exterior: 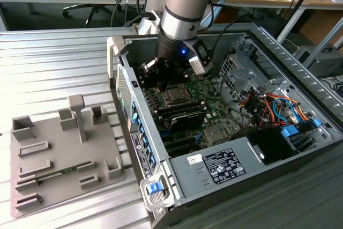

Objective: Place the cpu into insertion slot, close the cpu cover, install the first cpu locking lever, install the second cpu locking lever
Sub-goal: 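Install the first cpu locking lever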

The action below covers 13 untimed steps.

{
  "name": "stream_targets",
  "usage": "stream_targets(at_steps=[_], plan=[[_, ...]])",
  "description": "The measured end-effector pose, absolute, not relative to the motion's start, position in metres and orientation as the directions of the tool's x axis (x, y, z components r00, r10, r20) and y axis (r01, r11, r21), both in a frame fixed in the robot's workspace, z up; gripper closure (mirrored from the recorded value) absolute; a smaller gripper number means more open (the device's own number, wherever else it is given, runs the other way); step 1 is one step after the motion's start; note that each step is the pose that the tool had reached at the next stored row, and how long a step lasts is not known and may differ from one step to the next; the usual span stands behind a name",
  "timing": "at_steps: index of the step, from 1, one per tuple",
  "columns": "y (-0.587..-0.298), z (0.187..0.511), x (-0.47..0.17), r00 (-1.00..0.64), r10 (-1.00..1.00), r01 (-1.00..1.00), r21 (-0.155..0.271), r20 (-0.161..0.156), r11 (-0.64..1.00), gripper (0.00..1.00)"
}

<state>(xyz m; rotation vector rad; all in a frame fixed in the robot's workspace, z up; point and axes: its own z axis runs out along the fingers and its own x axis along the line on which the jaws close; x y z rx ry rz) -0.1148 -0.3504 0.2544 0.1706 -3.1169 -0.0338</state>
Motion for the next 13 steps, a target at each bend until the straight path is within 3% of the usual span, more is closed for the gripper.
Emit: stream_targets(at_steps=[13], plan=[[-0.3504,0.257,-0.1173,-0.994,-0.109,-0.109,0.022,0.019,0.994,0.89]])
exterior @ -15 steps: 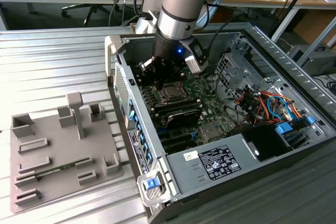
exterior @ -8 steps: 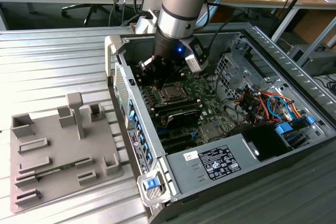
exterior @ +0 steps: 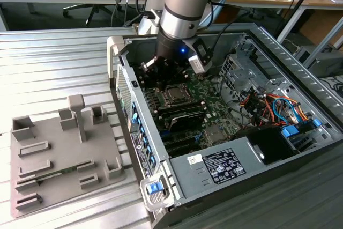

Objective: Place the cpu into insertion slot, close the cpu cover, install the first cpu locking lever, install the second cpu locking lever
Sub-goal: 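Install the first cpu locking lever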

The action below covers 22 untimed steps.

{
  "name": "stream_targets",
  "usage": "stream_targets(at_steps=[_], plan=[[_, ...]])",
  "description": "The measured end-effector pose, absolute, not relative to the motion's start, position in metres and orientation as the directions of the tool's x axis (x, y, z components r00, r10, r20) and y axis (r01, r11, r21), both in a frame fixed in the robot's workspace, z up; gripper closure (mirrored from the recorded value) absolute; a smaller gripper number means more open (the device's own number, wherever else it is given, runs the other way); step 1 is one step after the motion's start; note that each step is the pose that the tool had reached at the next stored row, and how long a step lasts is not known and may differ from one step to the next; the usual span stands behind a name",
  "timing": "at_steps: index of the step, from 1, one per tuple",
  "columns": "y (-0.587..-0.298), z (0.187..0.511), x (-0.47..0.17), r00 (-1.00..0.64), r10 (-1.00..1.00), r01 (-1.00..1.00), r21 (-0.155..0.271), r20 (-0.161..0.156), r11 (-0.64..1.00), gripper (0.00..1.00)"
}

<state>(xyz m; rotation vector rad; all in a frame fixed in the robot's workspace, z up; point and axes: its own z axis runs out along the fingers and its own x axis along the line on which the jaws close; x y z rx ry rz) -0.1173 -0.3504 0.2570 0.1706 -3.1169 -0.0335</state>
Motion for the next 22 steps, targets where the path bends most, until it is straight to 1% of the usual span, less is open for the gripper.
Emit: stream_targets(at_steps=[4,14,18,19,20,22], plan=[[-0.347,0.257,-0.118,-0.994,-0.109,-0.109,0.022,0.019,0.994,0.89],[-0.323,0.257,-0.121,-0.994,-0.109,-0.109,0.023,0.019,0.994,0.89],[-0.306,0.257,-0.122,-0.994,-0.109,-0.109,0.022,0.019,0.994,0.89],[-0.301,0.257,-0.116,-0.994,-0.11,-0.109,0.023,0.021,0.994,0.89],[-0.301,0.257,-0.104,-0.993,-0.111,-0.11,0.024,0.03,0.994,0.89],[-0.301,0.257,-0.101,-0.993,-0.112,-0.111,0.024,0.031,0.993,0.89]])
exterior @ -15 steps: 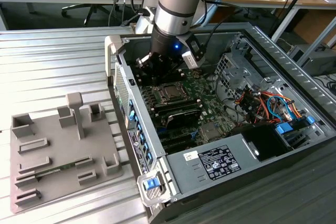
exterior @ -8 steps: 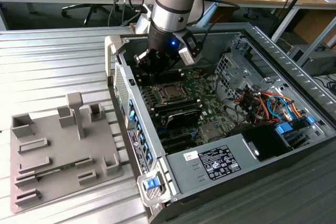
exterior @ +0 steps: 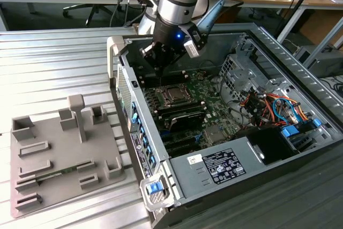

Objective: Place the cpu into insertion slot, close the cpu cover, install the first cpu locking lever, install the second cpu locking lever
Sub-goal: 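Install the first cpu locking lever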

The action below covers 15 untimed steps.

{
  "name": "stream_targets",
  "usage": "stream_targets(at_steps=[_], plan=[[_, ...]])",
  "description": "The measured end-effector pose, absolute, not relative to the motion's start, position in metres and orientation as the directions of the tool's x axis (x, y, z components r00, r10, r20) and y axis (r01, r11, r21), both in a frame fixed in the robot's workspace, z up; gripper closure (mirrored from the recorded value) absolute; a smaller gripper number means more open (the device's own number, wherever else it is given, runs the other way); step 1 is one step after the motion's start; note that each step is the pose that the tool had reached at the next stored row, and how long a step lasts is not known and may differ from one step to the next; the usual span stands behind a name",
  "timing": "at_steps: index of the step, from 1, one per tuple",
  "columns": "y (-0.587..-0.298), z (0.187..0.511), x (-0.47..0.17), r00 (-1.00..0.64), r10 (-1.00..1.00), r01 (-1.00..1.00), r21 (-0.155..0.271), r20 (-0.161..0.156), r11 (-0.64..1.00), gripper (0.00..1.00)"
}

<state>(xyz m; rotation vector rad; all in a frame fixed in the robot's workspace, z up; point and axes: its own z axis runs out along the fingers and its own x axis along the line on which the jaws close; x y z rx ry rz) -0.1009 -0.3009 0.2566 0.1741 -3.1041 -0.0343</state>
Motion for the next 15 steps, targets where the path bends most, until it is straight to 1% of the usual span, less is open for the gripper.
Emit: stream_targets(at_steps=[15], plan=[[-0.3008,0.2555,-0.0898,-0.993,-0.113,-0.112,0.025,0.037,0.993,0.89]])
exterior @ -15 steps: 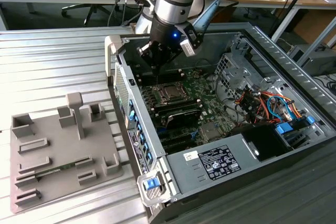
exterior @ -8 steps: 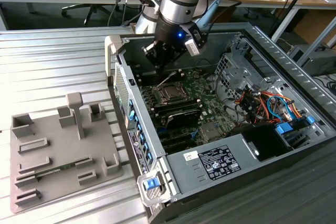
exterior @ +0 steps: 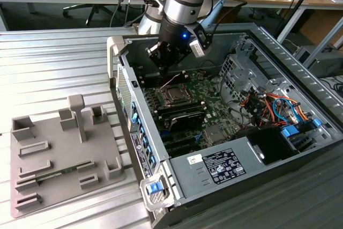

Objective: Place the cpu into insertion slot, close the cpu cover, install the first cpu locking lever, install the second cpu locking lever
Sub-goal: 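Install the first cpu locking lever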

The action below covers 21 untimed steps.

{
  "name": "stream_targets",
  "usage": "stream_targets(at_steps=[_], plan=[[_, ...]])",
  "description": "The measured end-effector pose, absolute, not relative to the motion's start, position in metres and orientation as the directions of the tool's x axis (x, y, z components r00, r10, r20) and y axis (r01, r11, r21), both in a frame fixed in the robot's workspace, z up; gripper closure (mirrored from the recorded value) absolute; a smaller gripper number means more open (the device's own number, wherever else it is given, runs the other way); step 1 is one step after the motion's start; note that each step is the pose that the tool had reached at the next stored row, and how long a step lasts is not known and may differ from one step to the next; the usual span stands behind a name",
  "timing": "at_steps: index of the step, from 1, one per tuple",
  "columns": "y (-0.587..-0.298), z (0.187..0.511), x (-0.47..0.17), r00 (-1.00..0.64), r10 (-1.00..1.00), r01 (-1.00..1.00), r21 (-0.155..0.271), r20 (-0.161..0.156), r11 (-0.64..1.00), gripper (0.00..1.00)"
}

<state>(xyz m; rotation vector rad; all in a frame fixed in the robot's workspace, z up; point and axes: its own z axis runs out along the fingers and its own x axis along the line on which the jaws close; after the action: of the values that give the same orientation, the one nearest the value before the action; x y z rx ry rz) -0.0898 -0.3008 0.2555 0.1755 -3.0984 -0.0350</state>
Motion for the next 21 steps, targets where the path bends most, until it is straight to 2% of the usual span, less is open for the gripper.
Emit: stream_targets(at_steps=[21], plan=[[-0.298,0.223,-0.068,-0.986,-0.161,-0.161,0.025,0.037,0.987,0.89]])
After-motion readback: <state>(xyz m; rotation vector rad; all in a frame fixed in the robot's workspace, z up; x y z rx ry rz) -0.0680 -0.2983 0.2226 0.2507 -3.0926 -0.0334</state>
